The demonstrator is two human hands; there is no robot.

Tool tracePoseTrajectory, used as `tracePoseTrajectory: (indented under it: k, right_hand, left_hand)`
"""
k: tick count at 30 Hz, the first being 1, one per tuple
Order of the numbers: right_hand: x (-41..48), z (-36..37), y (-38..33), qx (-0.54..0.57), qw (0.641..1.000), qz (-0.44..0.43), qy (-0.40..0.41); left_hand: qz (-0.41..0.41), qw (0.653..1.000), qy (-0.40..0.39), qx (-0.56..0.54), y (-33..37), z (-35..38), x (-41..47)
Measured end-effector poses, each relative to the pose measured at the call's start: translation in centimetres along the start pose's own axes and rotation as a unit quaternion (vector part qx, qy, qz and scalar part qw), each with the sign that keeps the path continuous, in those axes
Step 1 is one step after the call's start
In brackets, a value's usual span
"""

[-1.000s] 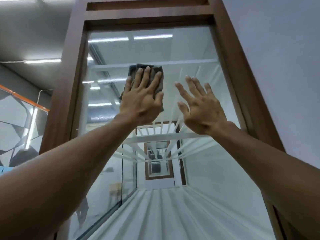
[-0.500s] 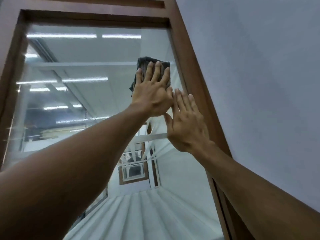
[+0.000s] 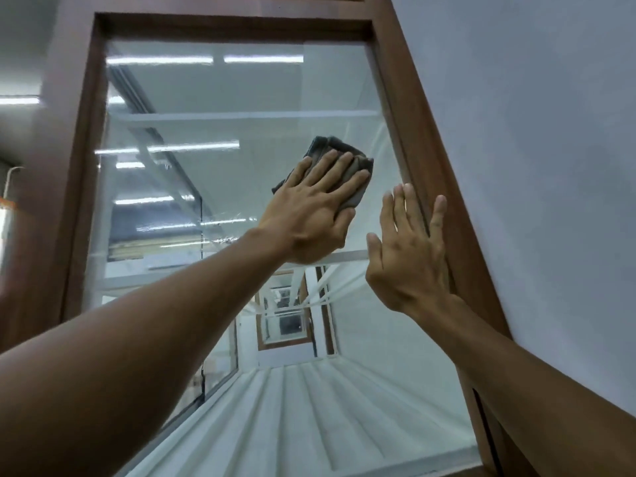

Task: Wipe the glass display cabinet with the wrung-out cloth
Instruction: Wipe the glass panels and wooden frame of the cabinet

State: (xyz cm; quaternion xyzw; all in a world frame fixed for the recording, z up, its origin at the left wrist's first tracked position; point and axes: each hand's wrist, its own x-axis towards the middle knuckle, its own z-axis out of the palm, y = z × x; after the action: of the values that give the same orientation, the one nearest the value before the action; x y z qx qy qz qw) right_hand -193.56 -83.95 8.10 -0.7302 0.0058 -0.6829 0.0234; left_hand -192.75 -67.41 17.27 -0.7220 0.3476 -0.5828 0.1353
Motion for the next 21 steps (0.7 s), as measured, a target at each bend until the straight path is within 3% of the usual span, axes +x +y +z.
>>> tracePoseTrajectory:
  k: [4,11,18,21]
  right_hand:
    - [1.3,0.5,-3.7,0.057,0.997,-0.042,-0.036]
    - [4.9,1.0,-10.9,0.055,0.993,-0.088,-0.054]
    - [5.7,1.3,-17.2,0.056,0.983,-0.163,-0.066]
    - [5.2,1.4,-17.5,0.067,0.982,-0.162,-0.067]
  left_hand:
    - [-0.053,0.998,0.016,-0.001,-2.9,-0.6,-2.8]
    - [-0.157,0.986,0.047,-0.008,-8.5,-1.6,-7.2]
    - [-0.264,0.960,0.082,-0.031,-13.6,-2.4,-12.4]
    - [-0.328,0.938,0.102,-0.046,-12.1,-2.0,-15.0]
